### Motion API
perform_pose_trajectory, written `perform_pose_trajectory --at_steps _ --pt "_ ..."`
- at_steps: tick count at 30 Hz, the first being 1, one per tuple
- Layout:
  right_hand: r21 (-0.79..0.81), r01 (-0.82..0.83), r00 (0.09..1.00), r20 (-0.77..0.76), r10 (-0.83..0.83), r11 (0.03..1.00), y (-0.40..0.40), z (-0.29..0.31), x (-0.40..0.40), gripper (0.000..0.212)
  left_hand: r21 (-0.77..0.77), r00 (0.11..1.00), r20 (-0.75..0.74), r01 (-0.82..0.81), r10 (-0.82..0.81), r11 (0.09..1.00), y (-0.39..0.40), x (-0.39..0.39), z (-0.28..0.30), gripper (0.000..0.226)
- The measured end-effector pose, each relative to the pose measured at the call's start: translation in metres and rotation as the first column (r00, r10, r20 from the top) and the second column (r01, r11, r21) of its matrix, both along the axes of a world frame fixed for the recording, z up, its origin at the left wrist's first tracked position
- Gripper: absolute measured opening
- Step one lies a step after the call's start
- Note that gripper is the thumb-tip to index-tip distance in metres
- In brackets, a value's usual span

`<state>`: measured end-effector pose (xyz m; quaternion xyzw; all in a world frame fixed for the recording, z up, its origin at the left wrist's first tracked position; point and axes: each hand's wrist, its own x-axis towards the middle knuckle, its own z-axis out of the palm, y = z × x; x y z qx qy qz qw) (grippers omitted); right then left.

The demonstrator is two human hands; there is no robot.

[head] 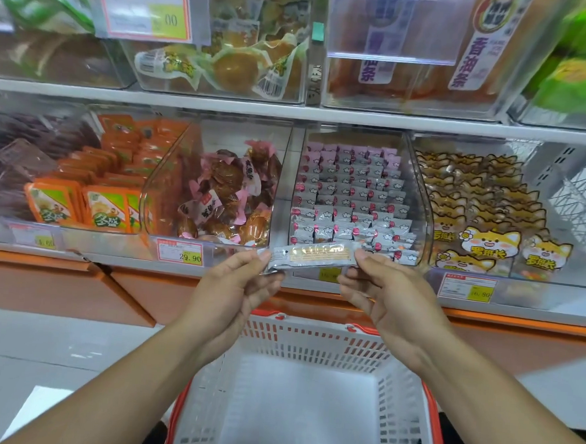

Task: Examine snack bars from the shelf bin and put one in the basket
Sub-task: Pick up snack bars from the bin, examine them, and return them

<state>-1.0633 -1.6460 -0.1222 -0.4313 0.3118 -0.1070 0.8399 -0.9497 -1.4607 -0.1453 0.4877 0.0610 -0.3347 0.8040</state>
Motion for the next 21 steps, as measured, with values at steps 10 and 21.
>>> perform_pose_trajectory --at_steps 10,21 --pt "-0.561 -0.210 0.932 0.132 0.337 0.801 0.007 0.011 -0.006 0.063 -0.015 0.979 -0.093 0.183 -0.183 0.983 -0.009 -0.003 -0.001 0.028" --pt "-0.891 0.144 0.988 0.155 -0.012 0.431 -0.024 0.042 0.024 0.042 0.425 0.825 0.426 0.180 -0.371 0.887 -0.021 -0.002 -0.003 0.019"
